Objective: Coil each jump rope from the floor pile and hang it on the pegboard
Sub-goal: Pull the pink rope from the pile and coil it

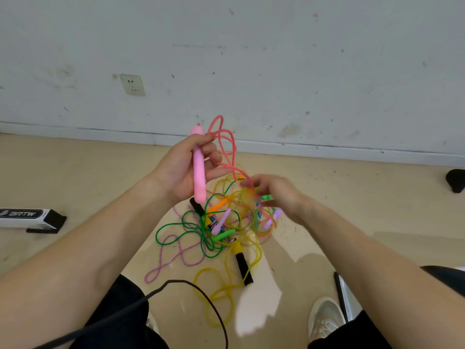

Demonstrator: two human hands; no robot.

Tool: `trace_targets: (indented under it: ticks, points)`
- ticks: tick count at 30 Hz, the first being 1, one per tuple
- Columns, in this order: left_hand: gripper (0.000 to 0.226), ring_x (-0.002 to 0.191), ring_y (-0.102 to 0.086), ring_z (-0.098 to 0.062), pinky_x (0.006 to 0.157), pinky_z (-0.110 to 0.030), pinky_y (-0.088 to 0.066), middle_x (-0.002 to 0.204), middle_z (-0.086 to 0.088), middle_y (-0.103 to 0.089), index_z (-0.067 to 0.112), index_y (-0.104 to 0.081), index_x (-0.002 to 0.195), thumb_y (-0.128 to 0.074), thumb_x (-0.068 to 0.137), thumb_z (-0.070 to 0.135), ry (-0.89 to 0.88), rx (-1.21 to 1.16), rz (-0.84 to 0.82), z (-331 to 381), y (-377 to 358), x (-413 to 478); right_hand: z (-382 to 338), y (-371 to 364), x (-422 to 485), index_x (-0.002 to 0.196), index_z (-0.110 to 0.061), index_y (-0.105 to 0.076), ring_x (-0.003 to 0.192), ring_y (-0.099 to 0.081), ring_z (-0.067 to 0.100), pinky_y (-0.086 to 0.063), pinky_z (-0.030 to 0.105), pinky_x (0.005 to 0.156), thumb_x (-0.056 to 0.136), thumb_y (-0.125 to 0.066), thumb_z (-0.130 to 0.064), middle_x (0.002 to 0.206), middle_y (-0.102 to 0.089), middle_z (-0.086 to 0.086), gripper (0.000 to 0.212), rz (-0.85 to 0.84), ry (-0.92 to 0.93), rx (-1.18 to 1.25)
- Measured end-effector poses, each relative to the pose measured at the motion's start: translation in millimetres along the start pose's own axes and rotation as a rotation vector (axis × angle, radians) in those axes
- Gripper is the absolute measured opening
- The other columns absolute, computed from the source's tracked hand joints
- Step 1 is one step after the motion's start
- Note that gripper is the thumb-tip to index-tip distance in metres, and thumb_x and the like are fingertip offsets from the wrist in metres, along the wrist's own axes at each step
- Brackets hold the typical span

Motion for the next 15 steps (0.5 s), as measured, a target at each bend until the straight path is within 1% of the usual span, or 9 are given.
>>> trace_targets:
  ticks: [2,3,5,6,8,9,11,13,15]
  points:
    - [0.007,0.06,-0.052,-0.01,0.071,-0.047,-0.063,0.066,0.006,-0.04,0.016,-0.05,0.087,-0.056,0.089,0.017,-0.019,-0.051,-0.002,5.1,-1.6,0.7,11.3,-31.8,0.1,0.102,-0.014,-0.072,0.084,-0.056,-0.001,-0.043,0.01,0.068,0.082,-0.042,0.006,0.102,-0.068,-0.011,0.042,-0.141,0.042,-0.114]
    - [0.007,0.06,-0.053,-0.01,0.074,-0.049,-0.062,0.066,0.006,-0.04,0.016,-0.05,0.087,-0.057,0.089,0.016,-0.032,-0.072,0.008,8.9,-1.2,0.5,22.7,-44.1,1.7,0.098,-0.013,-0.072,0.084,-0.056,-0.001,-0.044,0.009,0.073,0.084,-0.043,0.005,0.098,-0.068,-0.011,0.037,-0.195,0.042,-0.191]
    - [0.011,0.058,-0.055,-0.01,0.078,-0.051,-0.059,0.062,0.006,-0.041,0.015,-0.051,0.085,-0.052,0.096,0.015,-0.071,-0.126,0.058,18.8,5.6,1.0,56.8,-52.8,9.9,0.088,-0.01,-0.071,0.084,-0.057,0.008,-0.05,0.026,0.092,0.086,-0.049,-0.007,0.09,-0.068,-0.012,0.023,-0.233,-0.005,-0.385]
    - [0.014,0.057,-0.056,-0.01,0.077,-0.049,-0.059,0.059,0.006,-0.042,0.015,-0.052,0.084,-0.05,0.098,0.015,-0.098,-0.146,0.088,25.0,10.2,0.9,75.9,-48.6,15.3,0.09,-0.008,-0.071,0.087,-0.059,0.013,-0.05,0.034,0.095,0.087,-0.049,-0.014,0.093,-0.068,-0.009,0.023,-0.228,-0.044,-0.502]
    - [0.016,0.057,-0.057,-0.01,0.072,-0.045,-0.063,0.056,0.005,-0.044,0.013,-0.052,0.083,-0.05,0.099,0.014,-0.162,-0.162,0.143,39.6,20.9,-0.7,104.0,-29.2,22.7,0.103,-0.006,-0.07,0.101,-0.063,0.023,-0.05,0.034,0.093,0.093,-0.047,-0.014,0.111,-0.068,0.004,0.026,-0.171,-0.137,-0.695]
    - [0.015,0.059,-0.056,-0.01,0.072,-0.044,-0.063,0.056,0.005,-0.044,0.013,-0.051,0.084,-0.05,0.099,0.014,-0.191,-0.164,0.164,46.0,27.8,-1.5,112.8,-18.5,25.3,0.105,-0.004,-0.069,0.104,-0.064,0.028,-0.05,0.034,0.09,0.095,-0.046,-0.011,0.114,-0.068,0.011,0.026,-0.134,-0.169,-0.74]
    - [0.012,0.063,-0.057,-0.013,0.076,-0.047,-0.062,0.061,0.003,-0.047,0.013,-0.05,0.087,-0.051,0.099,0.013,-0.229,-0.119,0.207,54.3,44.0,-1.0,114.9,-0.3,26.7,0.097,-0.001,-0.066,0.093,-0.068,0.031,-0.053,0.036,0.082,0.095,-0.042,-0.007,0.106,-0.071,0.019,0.025,-0.048,-0.21,-0.699]
    - [0.009,0.07,-0.064,-0.017,0.078,-0.048,-0.061,0.07,0.0,-0.053,0.012,-0.051,0.091,-0.053,0.1,0.012,-0.256,0.099,0.296,56.6,63.7,-0.5,100.9,8.4,26.9,0.09,-0.001,-0.061,0.079,-0.067,0.032,-0.056,0.041,0.074,0.097,-0.038,-0.002,0.092,-0.072,0.022,0.024,0.032,-0.218,-0.414]
    - [0.005,0.076,-0.069,-0.019,0.079,-0.044,-0.061,0.079,-0.002,-0.06,0.01,-0.054,0.094,-0.055,0.1,0.011,-0.273,0.417,0.375,52.3,74.6,0.4,72.9,8.2,23.3,0.1,-0.001,-0.057,0.069,-0.069,0.032,-0.058,0.038,0.063,0.102,-0.038,-0.004,0.078,-0.07,0.017,0.019,0.06,-0.176,-0.075]
Point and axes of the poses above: each hand's wrist, its own x-axis towards the middle knuckle, its own y-axis out of the back of the hand, z = x × y, the point moved 10 cm from there along x, towards the middle knuckle
